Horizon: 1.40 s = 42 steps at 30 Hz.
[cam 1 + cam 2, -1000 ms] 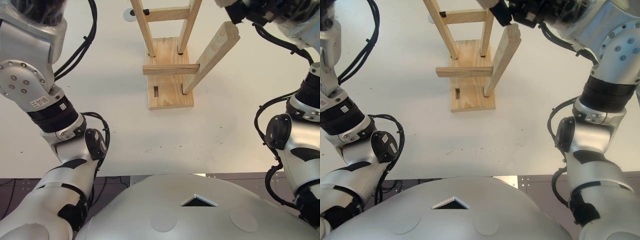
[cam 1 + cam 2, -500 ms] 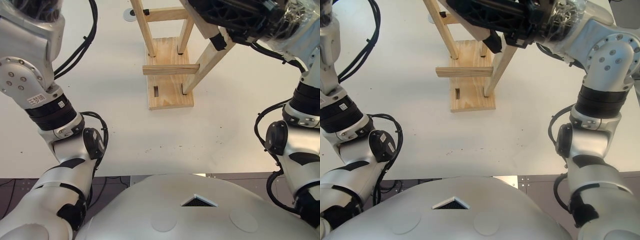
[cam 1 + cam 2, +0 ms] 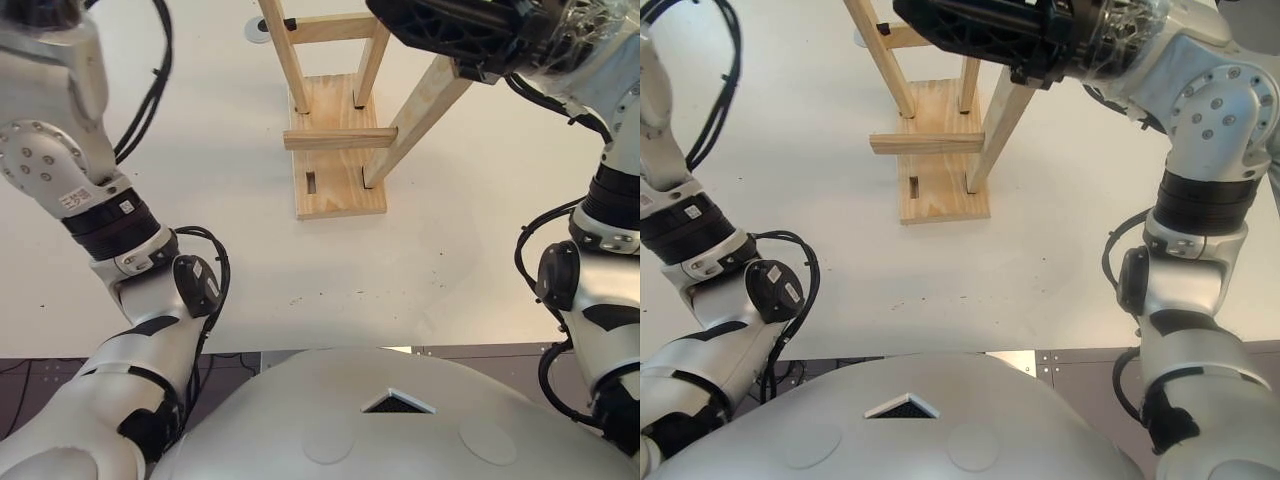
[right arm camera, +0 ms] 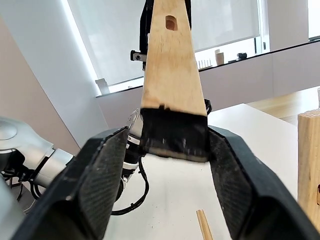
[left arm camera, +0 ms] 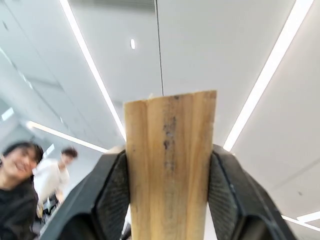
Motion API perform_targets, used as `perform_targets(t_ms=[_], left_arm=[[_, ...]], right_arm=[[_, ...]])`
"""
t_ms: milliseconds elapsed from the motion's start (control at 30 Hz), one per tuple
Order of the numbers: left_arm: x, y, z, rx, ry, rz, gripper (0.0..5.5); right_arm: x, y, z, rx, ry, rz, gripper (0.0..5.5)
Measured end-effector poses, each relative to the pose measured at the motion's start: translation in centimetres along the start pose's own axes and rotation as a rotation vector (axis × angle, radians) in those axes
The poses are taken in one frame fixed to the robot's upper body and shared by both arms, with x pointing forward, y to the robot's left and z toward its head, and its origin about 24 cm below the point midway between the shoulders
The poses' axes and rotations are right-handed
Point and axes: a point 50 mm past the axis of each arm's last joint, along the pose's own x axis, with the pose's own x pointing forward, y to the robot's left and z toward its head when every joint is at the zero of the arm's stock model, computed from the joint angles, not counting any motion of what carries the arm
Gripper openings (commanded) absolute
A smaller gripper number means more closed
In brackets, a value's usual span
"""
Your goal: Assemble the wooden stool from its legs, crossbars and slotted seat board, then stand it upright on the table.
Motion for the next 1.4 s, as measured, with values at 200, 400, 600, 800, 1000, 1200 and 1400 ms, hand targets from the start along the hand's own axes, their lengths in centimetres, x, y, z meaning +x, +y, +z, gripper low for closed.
perform_targets(t_ms=[200, 400, 600, 800, 1000, 1200, 1400], left_arm=[[-1.4, -0.1, 2.2, 0.130, 0.041, 0.049, 2.01], [-4.6, 0.4, 4.0, 0.296, 0.148, 0.188, 2.01], [-8.1, 2.7, 2.1, 0.360, 0.295, 0.319, 2.01], [-11.1, 4.8, -0.8, 0.351, 0.411, 0.387, 2.01], [-12.5, 5.1, -2.4, 0.307, 0.467, 0.402, 2.01], [-12.8, 4.3, -3.0, 0.255, 0.502, 0.366, 2.01], [-13.2, 4.6, -3.1, 0.289, 0.491, 0.364, 2.01]], right_arm=[[-0.2, -0.6, -0.2, -0.052, 0.033, -0.054, 3.42], [-1.5, -2.2, 1.4, -0.125, 0.012, -0.232, 3.42], [-1.6, -2.8, 1.6, -0.115, 0.001, -0.272, 3.42], [-1.6, -2.9, 1.4, -0.111, 0.003, -0.276, 3.42], [-1.5, -3.0, 1.2, -0.111, 0.022, -0.266, 3.42], [-1.5, -3.2, 0.9, -0.105, 0.040, -0.265, 3.42], [-1.5, -3.4, 0.5, -0.092, 0.057, -0.255, 3.42]])
